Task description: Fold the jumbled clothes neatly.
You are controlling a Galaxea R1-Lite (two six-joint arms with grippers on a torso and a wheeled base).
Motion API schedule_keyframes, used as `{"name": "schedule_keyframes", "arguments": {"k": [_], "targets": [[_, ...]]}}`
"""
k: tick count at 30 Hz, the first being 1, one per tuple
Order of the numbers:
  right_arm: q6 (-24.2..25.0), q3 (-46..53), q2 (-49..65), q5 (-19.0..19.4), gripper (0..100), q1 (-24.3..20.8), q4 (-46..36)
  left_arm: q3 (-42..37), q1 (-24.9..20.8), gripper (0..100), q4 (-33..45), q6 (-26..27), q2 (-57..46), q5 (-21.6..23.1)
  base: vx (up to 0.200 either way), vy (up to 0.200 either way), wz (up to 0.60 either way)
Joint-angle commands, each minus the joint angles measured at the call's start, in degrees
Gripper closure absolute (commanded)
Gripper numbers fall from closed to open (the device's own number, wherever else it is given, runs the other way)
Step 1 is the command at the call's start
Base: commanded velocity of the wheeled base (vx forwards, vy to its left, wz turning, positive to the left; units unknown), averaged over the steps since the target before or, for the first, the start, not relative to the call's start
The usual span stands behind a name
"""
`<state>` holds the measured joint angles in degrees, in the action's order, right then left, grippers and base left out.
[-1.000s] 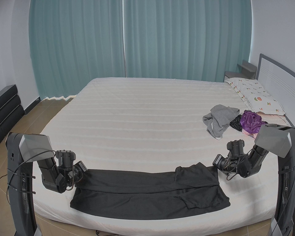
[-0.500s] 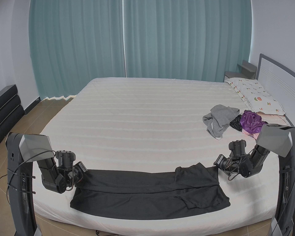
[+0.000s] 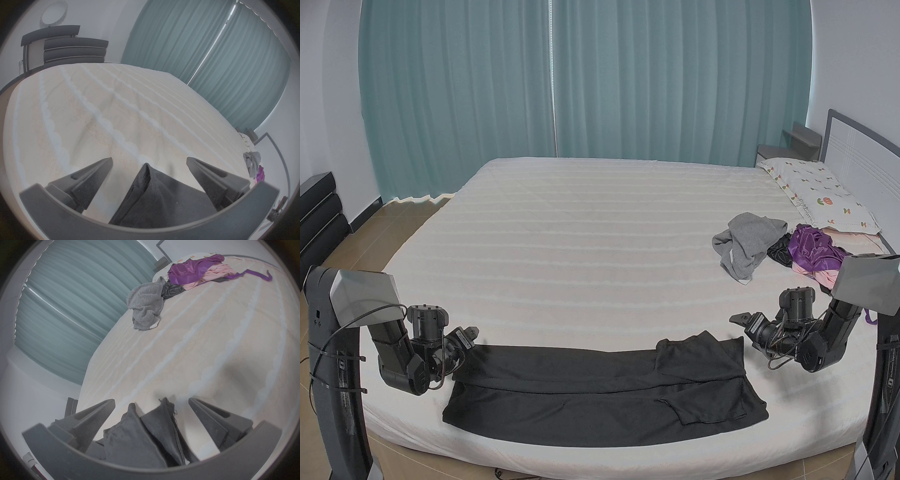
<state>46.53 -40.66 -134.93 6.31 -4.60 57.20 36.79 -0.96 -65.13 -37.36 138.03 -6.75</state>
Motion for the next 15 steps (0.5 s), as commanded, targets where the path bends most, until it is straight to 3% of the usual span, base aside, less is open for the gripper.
{"name": "schedule_keyframes", "arguments": {"k": [1,11,15], "targets": [[0.9,2.8,1.1,0.4,0,0.0,1.3,-0.4,0.0,0,-0.3,-1.1,-1.4,0.0,-0.200,0.000,0.00],[1.3,3.0,0.9,0.5,0,-0.1,1.3,-0.2,-0.9,0,0.2,-2.1,-3.8,-0.1,-0.200,0.000,0.00],[1.3,3.0,0.7,0.5,0,-0.1,1.3,-1.2,-1.4,0,0.7,-1.9,-5.3,-0.2,0.000,0.000,0.00]]}}
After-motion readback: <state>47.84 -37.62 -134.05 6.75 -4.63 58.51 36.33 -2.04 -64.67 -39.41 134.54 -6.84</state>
